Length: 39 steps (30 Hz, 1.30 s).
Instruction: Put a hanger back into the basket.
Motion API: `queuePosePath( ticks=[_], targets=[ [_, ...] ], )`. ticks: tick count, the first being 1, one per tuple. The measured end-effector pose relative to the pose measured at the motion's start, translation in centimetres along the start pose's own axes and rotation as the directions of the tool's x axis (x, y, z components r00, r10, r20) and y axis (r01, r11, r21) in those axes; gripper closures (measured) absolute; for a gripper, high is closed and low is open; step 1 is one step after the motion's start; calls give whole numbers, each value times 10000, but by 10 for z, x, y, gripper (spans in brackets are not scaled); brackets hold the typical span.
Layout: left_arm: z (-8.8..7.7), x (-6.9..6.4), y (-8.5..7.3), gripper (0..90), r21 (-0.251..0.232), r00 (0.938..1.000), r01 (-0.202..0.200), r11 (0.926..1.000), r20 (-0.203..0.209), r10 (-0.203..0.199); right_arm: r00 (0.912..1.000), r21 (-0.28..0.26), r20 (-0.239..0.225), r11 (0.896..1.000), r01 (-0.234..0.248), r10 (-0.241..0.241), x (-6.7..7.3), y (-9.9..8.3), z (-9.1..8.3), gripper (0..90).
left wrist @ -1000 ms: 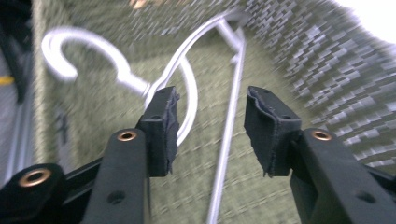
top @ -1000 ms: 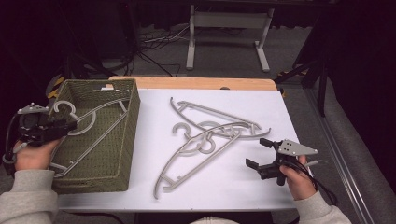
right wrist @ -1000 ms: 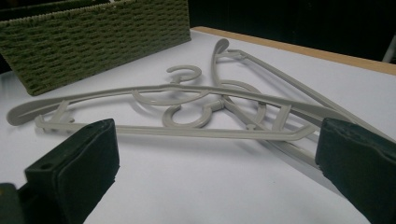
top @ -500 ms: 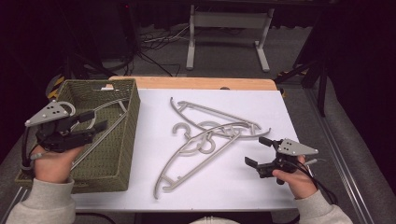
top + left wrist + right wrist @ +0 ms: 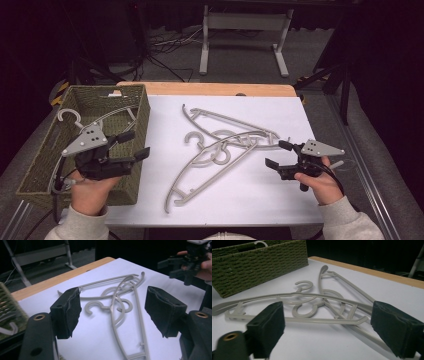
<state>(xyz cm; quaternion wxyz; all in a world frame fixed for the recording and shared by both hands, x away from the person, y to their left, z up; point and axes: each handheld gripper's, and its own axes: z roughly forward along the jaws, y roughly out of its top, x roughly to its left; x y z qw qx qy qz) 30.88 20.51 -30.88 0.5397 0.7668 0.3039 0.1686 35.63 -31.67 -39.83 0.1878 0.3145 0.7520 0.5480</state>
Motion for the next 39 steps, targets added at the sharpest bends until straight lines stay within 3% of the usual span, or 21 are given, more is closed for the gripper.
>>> queuePosePath(
  ticks=[4,6,8,11,17,21,24,27,33,35,36,39],
  targets=[
    [8,-9,-5,277,-299,9995,106,9995,292,-98,9999,98,78,9999,-101,101,-8,12,3,224],
    [16,-12,-5,273,9,9988,-91,10000,487,90,9998,157,60,9997,-167,166,-12,16,6,245],
    [22,-14,-8,272,31,9977,115,9999,671,-117,9998,436,168,9990,55,-62,-16,20,10,291],
    [31,-17,-11,268,332,9970,-99,9994,772,73,9995,816,-106,9962,321,-313,-18,26,20,320],
    [39,-20,-14,266,525,9963,-90,9986,863,44,9944,1518,-680,9843,901,-805,-13,36,44,357],
    [42,-20,-15,263,575,9962,-77,9983,868,27,9915,1682,-967,9804,1028,-874,-12,42,59,361],
    [46,-22,-18,263,739,9965,-135,9972,833,73,9899,1851,-1159,9774,1019,-812,-11,43,66,417],
    [48,-23,-19,264,817,9968,-174,9965,798,108,9878,2266,-1288,9671,1158,-881,-8,42,77,580],
    [50,-23,-20,266,896,9973,-193,9958,722,129,9891,3360,-1256,9348,1152,-767,-7,47,92,900],
    [51,-23,-20,267,910,9973,-224,9956,714,159,9896,3932,-1170,9112,1232,-833,-7,50,100,900],
    [51,-23,-20,267,910,9973,-224,9956,714,159,9896,3932,-1170,9112,1232,-833,-7,50,100,900],
    [51,-23,-20,268,901,9968,-210,9957,783,139,9905,4454,-1191,8879,1153,-688,-6,48,113,900]
  ],
)
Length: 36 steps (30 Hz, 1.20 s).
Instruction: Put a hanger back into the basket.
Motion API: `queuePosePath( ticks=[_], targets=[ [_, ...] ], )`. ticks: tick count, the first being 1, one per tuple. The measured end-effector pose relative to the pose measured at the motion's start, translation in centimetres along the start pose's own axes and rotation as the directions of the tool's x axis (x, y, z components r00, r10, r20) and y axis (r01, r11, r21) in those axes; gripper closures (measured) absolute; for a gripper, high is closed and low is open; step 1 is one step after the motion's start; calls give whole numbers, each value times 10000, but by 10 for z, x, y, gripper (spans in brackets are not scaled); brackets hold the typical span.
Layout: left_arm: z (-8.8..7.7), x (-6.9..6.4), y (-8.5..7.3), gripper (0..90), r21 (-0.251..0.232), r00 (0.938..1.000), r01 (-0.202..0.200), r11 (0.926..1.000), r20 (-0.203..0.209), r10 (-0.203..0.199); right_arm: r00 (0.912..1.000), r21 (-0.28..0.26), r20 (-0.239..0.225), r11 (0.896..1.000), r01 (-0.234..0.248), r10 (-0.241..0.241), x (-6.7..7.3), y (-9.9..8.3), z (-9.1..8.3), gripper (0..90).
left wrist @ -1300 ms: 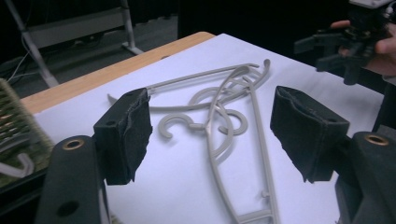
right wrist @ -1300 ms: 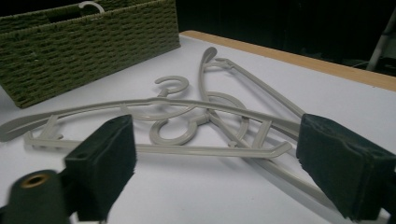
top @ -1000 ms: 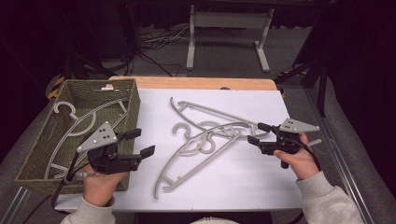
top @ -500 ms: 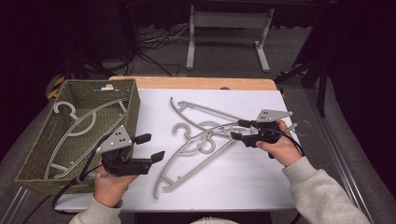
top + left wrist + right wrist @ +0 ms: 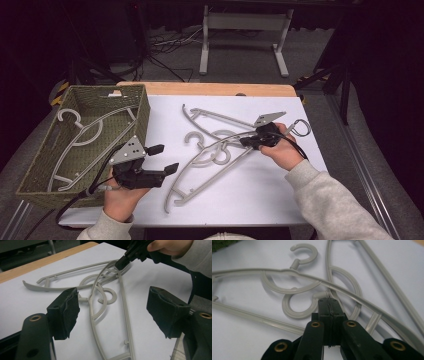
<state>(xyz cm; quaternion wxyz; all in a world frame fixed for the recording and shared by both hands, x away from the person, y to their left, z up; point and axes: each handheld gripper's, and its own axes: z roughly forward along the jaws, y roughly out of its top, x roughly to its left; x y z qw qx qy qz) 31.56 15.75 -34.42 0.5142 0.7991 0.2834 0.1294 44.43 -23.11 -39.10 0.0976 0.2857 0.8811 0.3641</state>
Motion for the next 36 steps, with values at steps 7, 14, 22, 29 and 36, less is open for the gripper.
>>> queuePosePath(
  ticks=[7,14,22,29,36],
  targets=[
    [4,-2,-1,268,42,9999,17,10000,153,-18,10000,1456,90,9893,30,-44,1,0,33,900],
    [7,-3,-1,268,72,9997,18,10000,255,-20,9998,2755,-34,9611,-193,210,8,-11,40,900],
    [11,-5,-3,267,136,9994,70,9999,349,-75,9975,2942,-478,9551,-361,525,42,-29,22,900],
    [14,-4,-3,268,161,9990,72,9998,437,-79,9973,3151,-646,9490,-124,345,57,-39,13,900],
    [15,-6,-4,268,202,9987,112,9997,493,-122,9986,2299,-493,9728,288,-179,46,-17,4,900]
  ],
)
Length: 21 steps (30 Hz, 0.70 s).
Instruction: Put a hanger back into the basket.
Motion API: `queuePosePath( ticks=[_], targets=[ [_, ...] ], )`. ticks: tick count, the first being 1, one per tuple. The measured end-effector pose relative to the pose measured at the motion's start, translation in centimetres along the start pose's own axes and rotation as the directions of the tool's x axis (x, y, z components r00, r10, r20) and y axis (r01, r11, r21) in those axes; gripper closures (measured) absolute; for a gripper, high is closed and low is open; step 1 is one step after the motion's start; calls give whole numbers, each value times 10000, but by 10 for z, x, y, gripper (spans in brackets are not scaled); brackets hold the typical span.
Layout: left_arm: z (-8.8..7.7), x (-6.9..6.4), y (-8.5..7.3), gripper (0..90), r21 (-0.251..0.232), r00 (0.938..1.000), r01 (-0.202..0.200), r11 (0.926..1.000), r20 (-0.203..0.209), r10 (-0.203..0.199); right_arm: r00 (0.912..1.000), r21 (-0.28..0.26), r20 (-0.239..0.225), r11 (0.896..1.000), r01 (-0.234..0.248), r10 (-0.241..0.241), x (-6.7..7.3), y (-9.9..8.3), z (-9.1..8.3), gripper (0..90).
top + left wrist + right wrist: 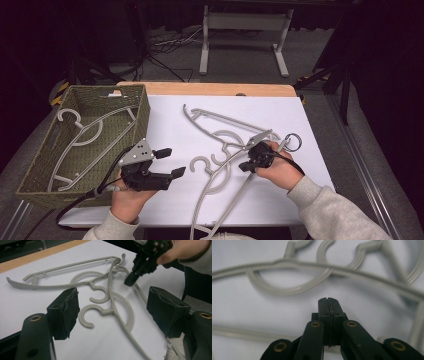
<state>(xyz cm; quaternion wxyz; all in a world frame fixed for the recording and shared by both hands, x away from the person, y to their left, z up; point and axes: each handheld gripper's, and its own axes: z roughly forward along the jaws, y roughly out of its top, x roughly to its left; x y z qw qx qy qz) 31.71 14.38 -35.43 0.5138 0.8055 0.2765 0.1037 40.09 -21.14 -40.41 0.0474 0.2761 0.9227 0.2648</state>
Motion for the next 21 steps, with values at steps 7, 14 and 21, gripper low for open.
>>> queuePosePath(
  ticks=[7,14,21],
  targets=[
    [0,-2,-1,267,2,10000,-67,10000,-2,67,9948,-513,989,9985,-207,257,-28,26,6,900],
    [0,-2,-2,267,61,9999,-159,9999,42,159,9877,322,1436,9972,-668,615,-50,36,32,900],
    [2,-3,-2,267,77,9998,-152,9999,98,151,9849,1481,1556,9840,-990,757,-42,24,22,900]
  ],
)
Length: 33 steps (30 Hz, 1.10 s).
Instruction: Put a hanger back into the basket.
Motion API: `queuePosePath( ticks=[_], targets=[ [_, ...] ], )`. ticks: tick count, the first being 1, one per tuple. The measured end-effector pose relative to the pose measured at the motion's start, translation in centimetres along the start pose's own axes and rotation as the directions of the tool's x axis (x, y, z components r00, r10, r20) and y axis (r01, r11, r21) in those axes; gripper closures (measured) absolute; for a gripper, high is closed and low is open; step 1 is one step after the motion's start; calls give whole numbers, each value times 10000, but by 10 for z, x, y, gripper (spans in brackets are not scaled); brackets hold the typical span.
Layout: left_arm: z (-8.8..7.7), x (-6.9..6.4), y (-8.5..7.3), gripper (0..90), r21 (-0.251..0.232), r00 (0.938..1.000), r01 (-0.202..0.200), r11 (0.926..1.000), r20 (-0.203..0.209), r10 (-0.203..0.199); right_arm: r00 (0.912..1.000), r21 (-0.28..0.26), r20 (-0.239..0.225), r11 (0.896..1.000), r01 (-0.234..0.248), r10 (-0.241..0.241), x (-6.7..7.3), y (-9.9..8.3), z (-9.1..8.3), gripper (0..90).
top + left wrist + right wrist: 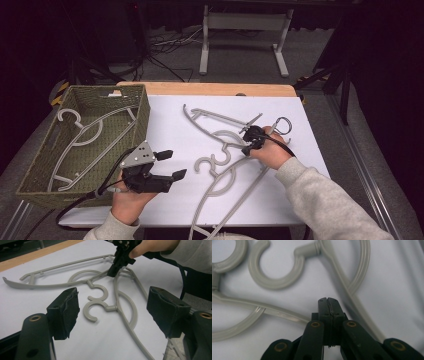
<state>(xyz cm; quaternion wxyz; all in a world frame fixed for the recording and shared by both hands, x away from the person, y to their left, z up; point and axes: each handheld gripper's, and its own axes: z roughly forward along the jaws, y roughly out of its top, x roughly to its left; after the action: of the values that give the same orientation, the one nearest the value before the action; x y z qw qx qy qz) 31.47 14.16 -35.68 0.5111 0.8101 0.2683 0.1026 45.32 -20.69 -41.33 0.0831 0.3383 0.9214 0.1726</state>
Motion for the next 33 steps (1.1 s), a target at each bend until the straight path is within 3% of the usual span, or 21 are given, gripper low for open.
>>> queuePosePath(
  ticks=[5,13,16,17,19,20,21,23,25,26,28,29,33],
  targets=[
    [1,0,0,267,5,10000,-12,10000,37,12,9996,226,-236,9997,-131,136,0,-18,-10,900],
    [4,0,-1,267,36,9999,100,9999,72,-100,9933,806,-1079,9962,-316,403,1,-49,-21,900],
    [5,0,-1,266,42,9999,72,10000,107,-72,9913,452,-1317,9989,100,-40,0,-52,-25,856],
    [5,0,-1,267,62,9999,104,9999,131,-105,9879,-97,-1381,9975,702,-708,3,-50,-29,763],
    [6,0,-1,267,83,9998,106,9999,166,-107,9857,-323,-1361,9949,959,-994,5,-48,-32,724],
    [6,-1,-1,267,81,9998,125,9999,174,-126,9776,-611,-1300,9854,1590,-1658,10,-44,-34,650],
    [6,0,-1,267,85,9998,105,9999,182,-106,9691,-810,-1401,9779,1930,-2029,14,-42,-35,585],
    [7,0,-2,267,102,9998,60,9999,207,-63,9507,-971,-1636,9633,2501,-2633,22,-36,-36,538],
    [7,-1,-2,267,121,9998,35,9999,214,-37,9273,-868,-1838,9451,3150,-3260,27,-33,-34,536],
    [7,-1,-2,267,119,9997,53,9999,219,-56,9094,-636,-1988,9308,3600,-3653,31,-32,-31,516],
    [6,-2,-2,267,113,9997,49,9999,221,-52,8908,-372,-2098,9137,4046,-4030,35,-31,-28,478],
    [6,-2,-2,266,117,9998,30,9999,199,-32,8731,-288,-2218,8979,4393,-4342,37,-32,-25,467],
    [7,-2,-2,267,124,9997,49,9999,237,-52,8550,-38,-2214,8771,4802,-4690,36,-33,-19,438]
  ],
)
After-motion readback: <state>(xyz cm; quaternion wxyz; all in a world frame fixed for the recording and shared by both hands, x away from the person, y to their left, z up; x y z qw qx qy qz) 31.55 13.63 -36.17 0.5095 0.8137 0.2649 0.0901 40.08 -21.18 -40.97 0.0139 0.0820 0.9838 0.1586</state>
